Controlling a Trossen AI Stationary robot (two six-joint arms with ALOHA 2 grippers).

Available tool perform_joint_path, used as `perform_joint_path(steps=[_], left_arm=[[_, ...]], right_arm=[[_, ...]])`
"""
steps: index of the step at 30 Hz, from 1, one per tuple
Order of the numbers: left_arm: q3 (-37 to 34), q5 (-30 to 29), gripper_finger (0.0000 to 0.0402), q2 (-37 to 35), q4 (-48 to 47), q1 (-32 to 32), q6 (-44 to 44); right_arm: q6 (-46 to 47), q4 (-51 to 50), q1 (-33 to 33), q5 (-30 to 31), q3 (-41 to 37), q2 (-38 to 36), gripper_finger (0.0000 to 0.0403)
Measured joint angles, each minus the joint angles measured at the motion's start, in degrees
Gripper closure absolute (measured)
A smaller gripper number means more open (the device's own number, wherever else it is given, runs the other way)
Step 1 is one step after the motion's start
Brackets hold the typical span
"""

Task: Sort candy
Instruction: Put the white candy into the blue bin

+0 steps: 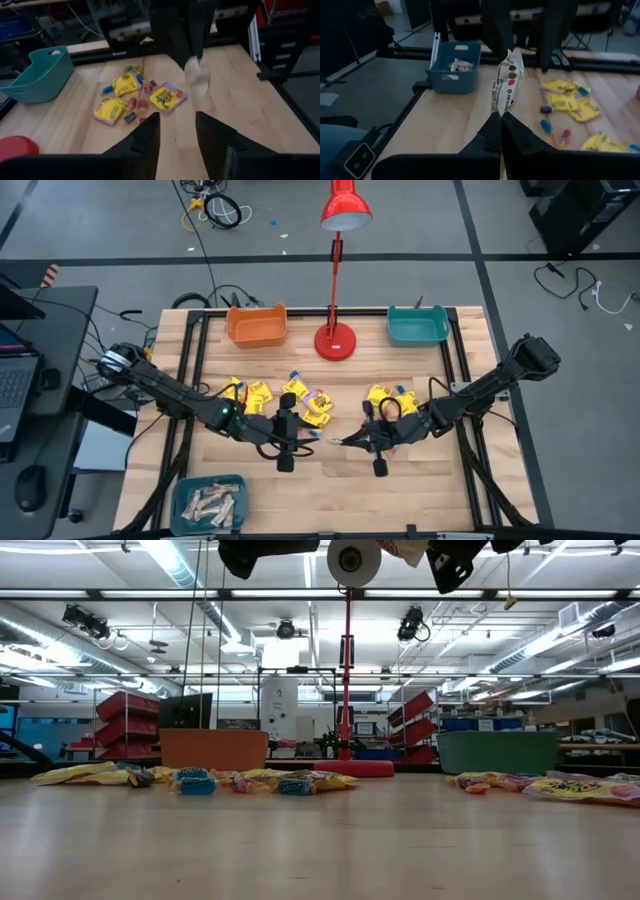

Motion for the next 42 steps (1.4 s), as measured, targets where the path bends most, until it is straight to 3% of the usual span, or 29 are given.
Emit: perform_joint_path(steps=[16,34,37,42], left_arm=[[0.0,1.97,0.0249,4.36,11.19,0.66,1.47],[0.0,2.96,0.0251,4.32,12.31,0.76,0.86],[0.0,2.89,0.0272,4.33,12.29,0.76,0.86],[0.0,2.8,0.0348,4.32,12.26,0.76,0.86]], right_arm=[[-6.99,1.16,-0.51,0.47,0.0,0.01,0.0403],[-7.18,0.85,-1.08,1.33,0.0,0.01,0.0403],[-7.18,0.85,-1.08,1.33,0.0,0.01,0.0403],[-7.18,0.79,-1.08,1.33,0.0,0.01,0.0403]])
